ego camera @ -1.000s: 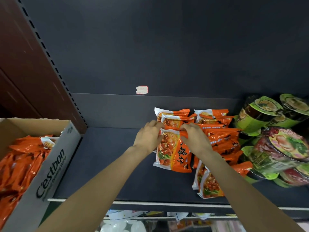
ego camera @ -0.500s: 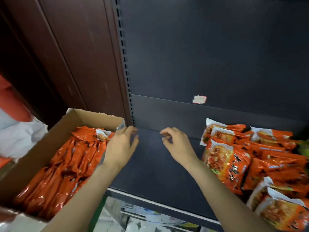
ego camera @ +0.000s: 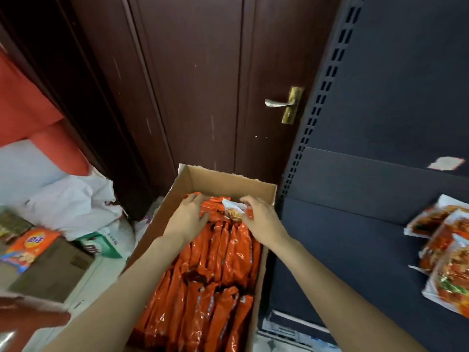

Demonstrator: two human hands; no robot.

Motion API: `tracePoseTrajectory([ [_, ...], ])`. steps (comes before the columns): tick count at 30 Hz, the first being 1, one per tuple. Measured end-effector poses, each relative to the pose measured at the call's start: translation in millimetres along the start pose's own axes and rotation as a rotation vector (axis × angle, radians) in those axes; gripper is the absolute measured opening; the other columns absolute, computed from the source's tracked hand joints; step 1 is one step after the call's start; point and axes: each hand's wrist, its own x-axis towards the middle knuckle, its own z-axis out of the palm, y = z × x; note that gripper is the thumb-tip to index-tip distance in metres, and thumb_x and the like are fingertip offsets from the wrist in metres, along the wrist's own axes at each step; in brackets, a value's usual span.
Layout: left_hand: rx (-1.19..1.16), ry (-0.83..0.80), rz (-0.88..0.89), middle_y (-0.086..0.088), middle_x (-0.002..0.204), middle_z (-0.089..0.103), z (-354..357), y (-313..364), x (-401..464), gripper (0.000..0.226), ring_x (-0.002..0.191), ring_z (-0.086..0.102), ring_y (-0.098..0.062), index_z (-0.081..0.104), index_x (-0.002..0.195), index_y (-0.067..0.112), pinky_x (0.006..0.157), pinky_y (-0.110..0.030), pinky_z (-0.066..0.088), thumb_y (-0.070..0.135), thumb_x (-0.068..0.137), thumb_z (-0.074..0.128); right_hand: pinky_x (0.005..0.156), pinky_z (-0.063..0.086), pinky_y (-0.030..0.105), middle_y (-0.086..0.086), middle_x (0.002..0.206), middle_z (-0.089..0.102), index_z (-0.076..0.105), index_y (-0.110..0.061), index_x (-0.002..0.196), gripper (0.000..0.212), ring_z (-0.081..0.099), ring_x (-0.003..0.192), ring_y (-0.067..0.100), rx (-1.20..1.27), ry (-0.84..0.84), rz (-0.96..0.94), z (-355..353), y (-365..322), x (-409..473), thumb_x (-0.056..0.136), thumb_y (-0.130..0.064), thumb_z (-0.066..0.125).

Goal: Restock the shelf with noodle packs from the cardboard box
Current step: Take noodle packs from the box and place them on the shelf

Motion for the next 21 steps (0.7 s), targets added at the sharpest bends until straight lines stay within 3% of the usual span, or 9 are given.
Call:
tracePoseTrajectory([
  [5,0.041,-0.196,-0.011,-0.008,0.147,0.035,14,-31,33,0.057,0.137,0.032,-0.025,0.031,0.144,0.016,0.112,-0.037,0.030,0.022,0.092,0.055,0.108,0.030,0.031,0.008,0.141,0.043,0.036,-0.012,0.142,0.051,0.038,0.133,0.022,-0.018,-0.052,0.163,40,-4,37,0.095,-0.018,0.052],
  [12,0.105,-0.381,-0.034,-0.002,0.158,0.014,35,-59,60,0.068,0.145,0.012,-0.021,0.015,0.150,0.020,0.117,-0.035,0.017,0.030,0.094,0.052,0.115,0.022,0.036,0.009,0.153,0.027,0.020,-0.013,0.149,0.058,0.024,0.141,0.025,-0.182,-0.182,0.365,77,16,74,0.098,-0.024,0.046],
  [14,0.140,-0.396,-0.043,-0.002,0.157,0.015,38,-64,64,0.065,0.145,0.014,-0.022,0.018,0.150,0.019,0.116,-0.035,0.016,0.032,0.095,0.051,0.113,0.026,0.036,0.010,0.149,0.033,0.024,-0.012,0.148,0.056,0.030,0.138,0.025,-0.245,-0.173,0.377,81,20,78,0.098,-0.023,0.047],
  [18,0.166,-0.344,-0.028,-0.003,0.153,0.028,43,-69,68,0.053,0.140,0.025,-0.023,0.036,0.143,0.018,0.114,-0.033,0.023,0.034,0.095,0.050,0.096,0.044,0.032,0.007,0.125,0.054,0.055,-0.012,0.126,0.035,0.050,0.117,0.022,-0.334,-0.049,0.368,82,22,85,0.092,-0.018,0.058],
  [21,-0.022,-0.283,-0.087,-0.007,0.142,0.043,44,-68,71,0.044,0.132,0.038,-0.023,0.046,0.136,0.018,0.109,-0.033,0.033,0.030,0.094,0.052,0.078,0.051,0.029,0.004,0.107,0.065,0.064,-0.015,0.108,0.020,0.062,0.098,0.019,-0.313,-0.016,0.404,79,19,91,0.089,-0.017,0.063],
])
